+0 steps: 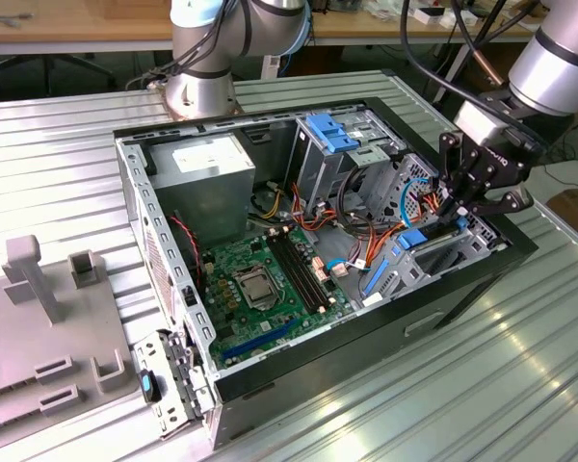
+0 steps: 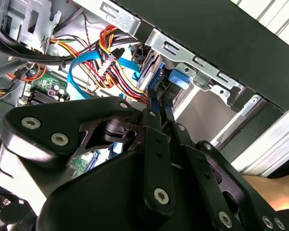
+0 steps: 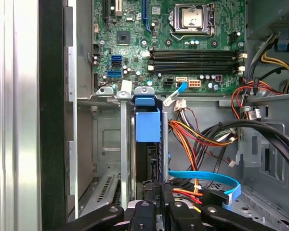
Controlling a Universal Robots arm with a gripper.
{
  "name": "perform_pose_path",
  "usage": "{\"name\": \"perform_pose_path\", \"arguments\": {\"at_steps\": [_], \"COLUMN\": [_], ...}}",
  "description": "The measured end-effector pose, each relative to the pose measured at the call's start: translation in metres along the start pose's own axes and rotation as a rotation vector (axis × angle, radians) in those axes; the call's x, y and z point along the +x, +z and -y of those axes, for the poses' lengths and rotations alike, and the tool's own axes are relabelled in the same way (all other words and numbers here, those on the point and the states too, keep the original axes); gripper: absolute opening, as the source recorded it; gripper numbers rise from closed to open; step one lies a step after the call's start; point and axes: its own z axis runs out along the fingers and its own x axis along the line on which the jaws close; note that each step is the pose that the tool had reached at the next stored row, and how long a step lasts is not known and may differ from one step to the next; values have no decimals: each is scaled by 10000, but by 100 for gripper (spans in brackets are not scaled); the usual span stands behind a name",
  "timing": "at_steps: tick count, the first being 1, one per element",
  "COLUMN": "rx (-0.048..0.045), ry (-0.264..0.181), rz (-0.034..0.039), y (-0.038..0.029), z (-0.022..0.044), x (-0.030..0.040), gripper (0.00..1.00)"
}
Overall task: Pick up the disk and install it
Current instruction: 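Insert the first disk wire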
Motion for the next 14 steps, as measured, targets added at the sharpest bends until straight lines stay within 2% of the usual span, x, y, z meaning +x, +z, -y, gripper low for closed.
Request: {"name": "perform_pose_path", "arguments": {"at_steps": [14], "rx": [-11], "ry": [1], "rz": [-6], "y": [77], "z": [-2], "x": [2], "gripper": [17]}}
